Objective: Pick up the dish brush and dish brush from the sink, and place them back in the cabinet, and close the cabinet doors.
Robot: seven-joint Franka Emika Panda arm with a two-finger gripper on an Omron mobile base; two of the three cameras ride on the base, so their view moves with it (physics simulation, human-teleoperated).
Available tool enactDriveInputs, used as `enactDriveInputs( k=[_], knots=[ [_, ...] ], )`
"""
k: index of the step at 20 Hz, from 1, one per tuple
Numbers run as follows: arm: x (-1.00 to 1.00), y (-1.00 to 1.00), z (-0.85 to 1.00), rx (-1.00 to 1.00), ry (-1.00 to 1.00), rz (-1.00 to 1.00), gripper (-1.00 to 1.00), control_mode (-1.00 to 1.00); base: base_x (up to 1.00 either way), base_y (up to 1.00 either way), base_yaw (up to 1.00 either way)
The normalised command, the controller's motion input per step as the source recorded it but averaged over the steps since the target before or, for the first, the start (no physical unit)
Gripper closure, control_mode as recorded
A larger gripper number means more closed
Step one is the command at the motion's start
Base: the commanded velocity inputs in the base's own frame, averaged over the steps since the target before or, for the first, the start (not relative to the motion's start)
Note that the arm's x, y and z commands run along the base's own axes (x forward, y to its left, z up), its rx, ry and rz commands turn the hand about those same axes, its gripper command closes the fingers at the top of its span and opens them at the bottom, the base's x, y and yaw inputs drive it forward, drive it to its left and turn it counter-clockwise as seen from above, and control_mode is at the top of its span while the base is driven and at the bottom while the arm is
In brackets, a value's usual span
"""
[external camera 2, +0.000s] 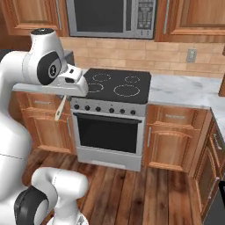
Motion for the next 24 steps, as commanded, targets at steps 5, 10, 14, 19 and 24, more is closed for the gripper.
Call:
enactDriveInputs(
  k=[5, 10, 14, 19, 24],
  knots=[
    [0.00, 0.00, 0.00, 0.00, 0.00, 0.00, 1.00, 1.00, 0.68, 0.33, -0.32],
    [0.00, 0.00, 0.00, 0.00, 0.00, 0.00, 1.00, 1.00, 0.58, 0.33, -0.37],
    [0.00, 0.00, 0.00, 0.00, 0.00, 0.00, 1.00, 1.00, 0.41, 0.36, -0.40],
    [0.00, 0.00, 0.00, 0.00, 0.00, 0.00, 1.00, 1.00, 0.33, 0.46, -0.43],
    [0.00, 0.00, 0.00, 0.00, 0.00, 0.00, 1.00, 1.00, 0.31, 0.42, -0.44]
  ],
)
